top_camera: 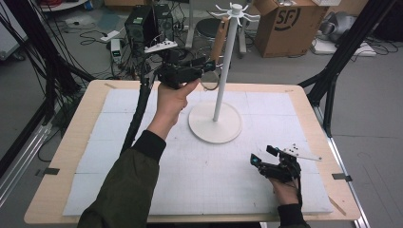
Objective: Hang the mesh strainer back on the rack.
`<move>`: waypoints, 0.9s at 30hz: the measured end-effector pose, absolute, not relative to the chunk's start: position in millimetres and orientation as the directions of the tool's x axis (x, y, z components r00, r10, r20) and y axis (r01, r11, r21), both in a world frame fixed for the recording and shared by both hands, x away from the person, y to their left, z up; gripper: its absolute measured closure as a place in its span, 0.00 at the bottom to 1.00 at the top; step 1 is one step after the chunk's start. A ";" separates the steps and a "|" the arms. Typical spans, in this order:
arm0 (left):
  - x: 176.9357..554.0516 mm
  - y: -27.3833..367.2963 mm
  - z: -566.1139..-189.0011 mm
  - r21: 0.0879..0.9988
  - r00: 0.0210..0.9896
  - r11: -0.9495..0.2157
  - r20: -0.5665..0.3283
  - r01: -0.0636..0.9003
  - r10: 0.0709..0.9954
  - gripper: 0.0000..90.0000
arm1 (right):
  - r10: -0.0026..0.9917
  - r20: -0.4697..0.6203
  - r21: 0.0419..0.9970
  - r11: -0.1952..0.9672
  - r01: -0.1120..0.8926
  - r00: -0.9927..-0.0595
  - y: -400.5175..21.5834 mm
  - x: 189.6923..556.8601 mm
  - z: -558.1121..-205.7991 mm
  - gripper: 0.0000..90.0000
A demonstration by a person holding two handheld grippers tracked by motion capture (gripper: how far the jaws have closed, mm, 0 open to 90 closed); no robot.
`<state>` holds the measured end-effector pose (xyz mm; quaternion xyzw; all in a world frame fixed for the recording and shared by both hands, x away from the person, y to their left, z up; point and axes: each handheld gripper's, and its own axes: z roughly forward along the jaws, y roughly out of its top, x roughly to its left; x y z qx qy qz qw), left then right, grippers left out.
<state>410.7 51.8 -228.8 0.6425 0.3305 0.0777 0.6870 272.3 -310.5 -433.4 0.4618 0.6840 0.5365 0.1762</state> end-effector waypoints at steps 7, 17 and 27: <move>399.9 55.4 -227.2 0.948 0.810 0.171 -0.319 0.270 0.491 0.40 | 0.822 0.253 0.897 -0.002 0.442 -0.510 -311.0 271.6 -433.6 0.15; 387.1 77.1 -236.7 0.949 0.820 0.183 -0.314 0.257 0.479 0.33 | 0.827 0.236 0.899 0.014 0.439 -0.511 -309.4 269.9 -433.5 0.15; 367.9 111.9 -261.5 0.935 0.793 0.223 -0.351 0.275 0.498 0.29 | 0.826 0.228 0.897 0.028 0.441 -0.515 -305.5 267.5 -432.5 0.15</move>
